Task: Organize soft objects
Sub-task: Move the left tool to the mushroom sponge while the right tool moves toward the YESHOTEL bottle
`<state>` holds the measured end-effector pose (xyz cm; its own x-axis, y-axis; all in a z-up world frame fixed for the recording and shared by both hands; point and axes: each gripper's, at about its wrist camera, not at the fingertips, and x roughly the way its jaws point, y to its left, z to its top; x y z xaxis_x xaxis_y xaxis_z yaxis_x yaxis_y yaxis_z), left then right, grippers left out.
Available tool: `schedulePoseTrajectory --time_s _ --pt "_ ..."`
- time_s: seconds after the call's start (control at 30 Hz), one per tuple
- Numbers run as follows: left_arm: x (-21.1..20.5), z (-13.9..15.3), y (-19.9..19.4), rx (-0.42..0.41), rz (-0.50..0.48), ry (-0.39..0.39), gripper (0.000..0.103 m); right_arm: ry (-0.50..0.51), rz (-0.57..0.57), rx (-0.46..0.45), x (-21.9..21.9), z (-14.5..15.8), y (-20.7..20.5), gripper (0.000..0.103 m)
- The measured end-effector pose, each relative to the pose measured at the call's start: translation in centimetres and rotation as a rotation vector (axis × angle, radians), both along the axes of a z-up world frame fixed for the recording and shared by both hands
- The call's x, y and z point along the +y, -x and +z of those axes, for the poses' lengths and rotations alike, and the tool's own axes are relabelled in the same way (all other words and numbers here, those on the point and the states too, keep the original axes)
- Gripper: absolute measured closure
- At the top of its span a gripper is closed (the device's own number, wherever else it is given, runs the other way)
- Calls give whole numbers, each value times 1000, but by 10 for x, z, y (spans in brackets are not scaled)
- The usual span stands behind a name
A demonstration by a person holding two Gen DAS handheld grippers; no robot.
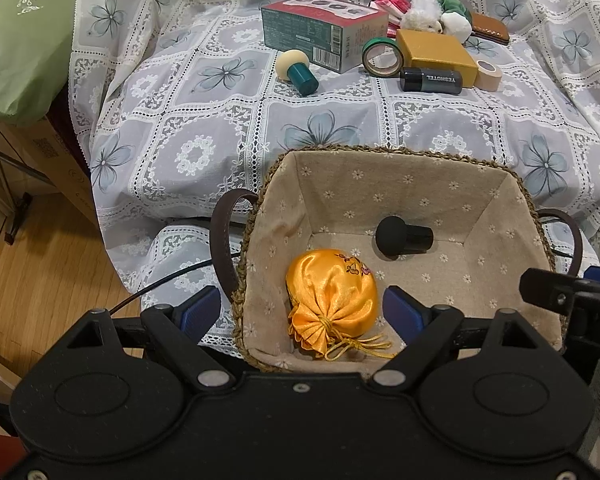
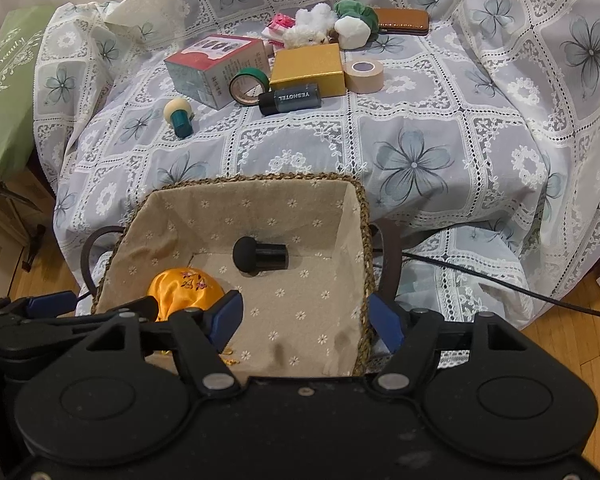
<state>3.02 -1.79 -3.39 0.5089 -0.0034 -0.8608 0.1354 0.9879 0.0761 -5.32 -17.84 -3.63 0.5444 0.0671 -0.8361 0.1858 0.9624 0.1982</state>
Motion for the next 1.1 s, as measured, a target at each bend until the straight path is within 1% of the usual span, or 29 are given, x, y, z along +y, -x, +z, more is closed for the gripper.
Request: schedulePoseTrajectory --time_s 0.23,0.4,0.57,0.83,1.1 --pt "-2 -1 -12 7 7 9 17 7 -29 -9 -3 1 -14 33" --pt "-1 5 -26 -30 8 -13 17 15 -39 -10 -6 2 -27 31" --pt "6 9 -52 -51 31 -40 17 22 -47 -16 -10 3 -44 31" --pt "10 4 -101 -55 66 -88 17 47 -53 -19 -16 1 -81 30" --pt "8 -6 -149 -81 62 -136 18 45 -47 -9 -19 -2 -109 29"
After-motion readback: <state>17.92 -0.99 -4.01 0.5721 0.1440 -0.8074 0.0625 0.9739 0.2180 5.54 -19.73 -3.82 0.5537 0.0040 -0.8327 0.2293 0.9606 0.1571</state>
